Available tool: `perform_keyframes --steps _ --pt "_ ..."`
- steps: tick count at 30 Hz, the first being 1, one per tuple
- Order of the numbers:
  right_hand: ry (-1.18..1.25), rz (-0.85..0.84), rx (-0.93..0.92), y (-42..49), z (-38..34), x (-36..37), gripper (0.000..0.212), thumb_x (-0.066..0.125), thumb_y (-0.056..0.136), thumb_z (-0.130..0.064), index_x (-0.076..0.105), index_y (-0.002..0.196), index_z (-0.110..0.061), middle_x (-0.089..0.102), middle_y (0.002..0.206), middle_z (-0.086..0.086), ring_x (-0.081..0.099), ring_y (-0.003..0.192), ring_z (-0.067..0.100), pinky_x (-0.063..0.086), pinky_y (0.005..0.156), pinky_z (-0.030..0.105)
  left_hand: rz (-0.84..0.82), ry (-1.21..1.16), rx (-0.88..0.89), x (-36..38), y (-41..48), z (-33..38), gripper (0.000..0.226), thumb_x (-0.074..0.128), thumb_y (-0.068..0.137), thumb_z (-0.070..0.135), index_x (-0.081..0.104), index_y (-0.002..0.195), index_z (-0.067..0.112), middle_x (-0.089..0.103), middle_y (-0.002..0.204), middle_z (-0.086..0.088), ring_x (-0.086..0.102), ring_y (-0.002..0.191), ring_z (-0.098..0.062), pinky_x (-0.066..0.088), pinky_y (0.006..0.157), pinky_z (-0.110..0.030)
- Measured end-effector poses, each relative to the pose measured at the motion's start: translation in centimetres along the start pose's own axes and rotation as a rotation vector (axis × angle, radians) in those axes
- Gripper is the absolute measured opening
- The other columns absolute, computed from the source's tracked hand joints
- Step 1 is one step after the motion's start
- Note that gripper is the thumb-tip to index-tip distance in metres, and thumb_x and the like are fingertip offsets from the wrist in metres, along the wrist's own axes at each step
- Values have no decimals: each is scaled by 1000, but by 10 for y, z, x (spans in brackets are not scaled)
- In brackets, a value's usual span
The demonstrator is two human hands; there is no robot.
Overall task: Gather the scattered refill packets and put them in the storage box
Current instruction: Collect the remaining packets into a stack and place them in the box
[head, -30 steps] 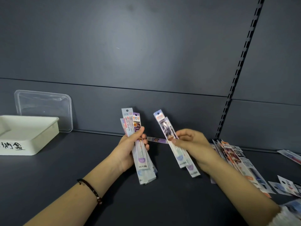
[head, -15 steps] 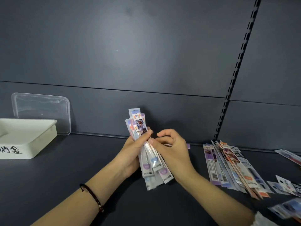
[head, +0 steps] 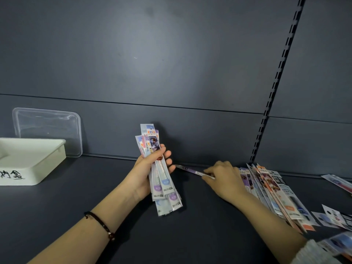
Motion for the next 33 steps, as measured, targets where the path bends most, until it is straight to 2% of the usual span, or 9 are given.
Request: perform_keyframes --steps 3,5,8,10,15,18,25,29,33 --pt "23 61 32 -4 1 -12 21 55 93 -32 75 91 -27 70 95 -3 60 94 21 37 74 31 0 -9 -11 -4 1 -2 13 64 88 20 58 99 15 66 75 0 63 60 -12 58 63 -29" --pt "348 105 122 -6 7 -20 26 58 92 -23 72 71 -23 68 72 -2 60 70 18 42 60 28 1 -7 -21 -4 0 -4 16 66 86 21 59 100 15 67 78 0 65 63 -12 58 64 -29" --pt "1053 66 217 -14 -2 -21 17 61 92 -16 75 83 -12 70 76 4 60 65 13 50 54 19 19 23 -2 -4 -1 -4 28 69 80 22 62 106 15 74 89 -1 70 76 -13 59 70 -30" --pt "1206 -27 158 -23 -27 -20 15 61 92 -16 75 88 -13 74 81 6 64 70 15 53 63 23 2 50 25 0 -3 -2 39 67 79 24 60 116 13 75 102 -4 71 91 -17 59 76 -31" --pt "1029 -16 -19 -38 -64 -19 13 65 89 -16 76 84 -13 77 80 0 72 76 12 58 72 27 -96 120 85 17 -10 4 43 60 83 27 59 124 14 71 116 -7 69 104 -20 58 83 -36" --pt "989 10 -55 -41 -68 -22 12 66 88 -18 76 82 -16 76 77 -4 70 70 2 56 67 20 -129 119 118 25 -14 8 43 59 82 25 54 124 17 72 115 -6 68 107 -19 57 85 -33" --pt "1082 80 -147 -45 -77 -35 6 72 83 -17 78 83 -17 76 78 -5 69 73 4 52 69 16 -172 244 265 35 -19 31 39 70 81 21 56 117 20 68 74 3 68 79 -17 57 77 -34" --pt "1039 296 -108 -44 -62 -49 10 66 87 -19 75 83 -18 72 79 -2 66 76 10 51 71 23 -177 334 492 37 -26 69 42 72 74 17 56 112 23 62 69 6 61 63 -13 56 72 -31" --pt "1047 364 -72 -44 -52 -51 18 58 91 -14 70 87 -27 70 88 -5 63 81 7 50 73 20 -139 463 441 25 -22 50 45 70 71 5 56 111 18 61 70 0 58 60 -17 53 66 -30"
Point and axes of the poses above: each hand's wrist, its own y-axis towards the middle knuckle, its own x-axis out of the palm, z = x × y, the point moved 9 cm from there along y, towards the middle knuckle
